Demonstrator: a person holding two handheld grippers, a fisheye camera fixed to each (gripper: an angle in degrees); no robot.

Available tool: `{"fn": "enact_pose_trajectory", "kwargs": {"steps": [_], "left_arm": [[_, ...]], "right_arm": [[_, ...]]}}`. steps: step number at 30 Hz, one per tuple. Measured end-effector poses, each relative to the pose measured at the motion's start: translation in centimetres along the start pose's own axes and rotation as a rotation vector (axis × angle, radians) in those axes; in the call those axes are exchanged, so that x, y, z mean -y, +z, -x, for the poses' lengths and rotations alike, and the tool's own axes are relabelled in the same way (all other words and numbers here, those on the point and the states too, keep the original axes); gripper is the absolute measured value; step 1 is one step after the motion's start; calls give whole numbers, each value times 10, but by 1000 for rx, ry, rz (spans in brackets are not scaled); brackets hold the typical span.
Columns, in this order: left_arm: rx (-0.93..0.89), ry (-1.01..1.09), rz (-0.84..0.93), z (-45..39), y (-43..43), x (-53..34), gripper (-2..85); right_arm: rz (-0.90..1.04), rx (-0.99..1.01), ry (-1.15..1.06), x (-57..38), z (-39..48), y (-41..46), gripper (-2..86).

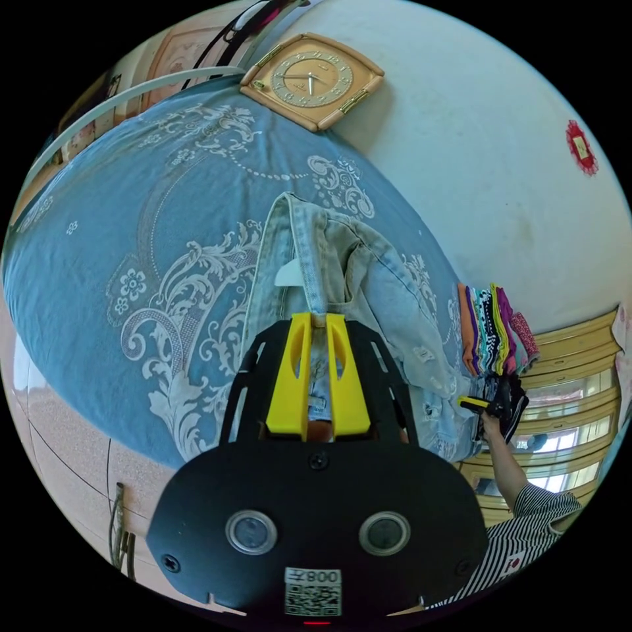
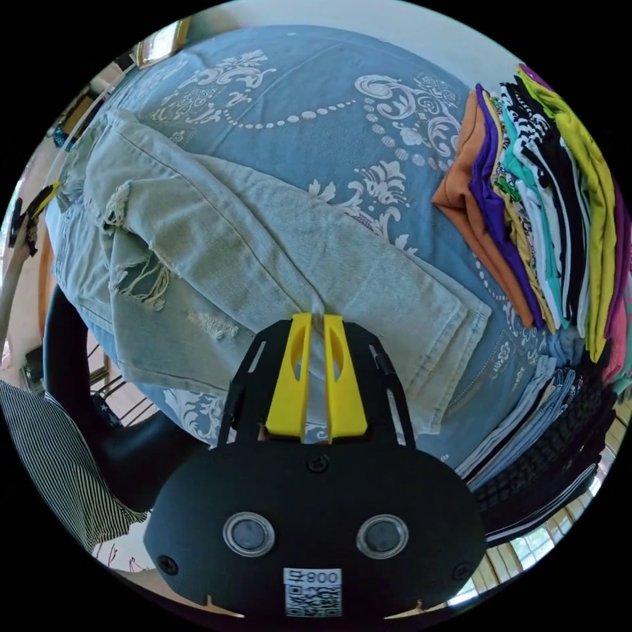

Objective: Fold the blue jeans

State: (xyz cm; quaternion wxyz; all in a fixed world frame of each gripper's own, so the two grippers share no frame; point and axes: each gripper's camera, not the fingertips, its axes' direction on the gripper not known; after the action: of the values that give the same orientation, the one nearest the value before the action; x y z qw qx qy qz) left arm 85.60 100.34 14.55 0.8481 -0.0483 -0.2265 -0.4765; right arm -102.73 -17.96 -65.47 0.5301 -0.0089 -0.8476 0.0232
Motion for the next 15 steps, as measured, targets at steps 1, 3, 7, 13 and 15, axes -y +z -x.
{"fn": "enact_pose_trajectory", "kwargs": {"steps": [1,3,7,13,15], "left_arm": [[-4,-1,-3,1,2,-3,31],[-25,0,-19,4,8,-13,28],[-76,26,-75,6,7,-28,26],[-122,80,-226,5,-6,-29,28],[-98,56,-260,8,1,-21,31]], "right_arm": [[8,-14,-6,-3,2,3,24],[22,-36,-15,-8,5,7,16],[-49,-104,-14,-29,10,-16,9],[-365,-256,36,-38,-15,-127,9],[-399,-311,65,-24,-26,-147,10]]}}
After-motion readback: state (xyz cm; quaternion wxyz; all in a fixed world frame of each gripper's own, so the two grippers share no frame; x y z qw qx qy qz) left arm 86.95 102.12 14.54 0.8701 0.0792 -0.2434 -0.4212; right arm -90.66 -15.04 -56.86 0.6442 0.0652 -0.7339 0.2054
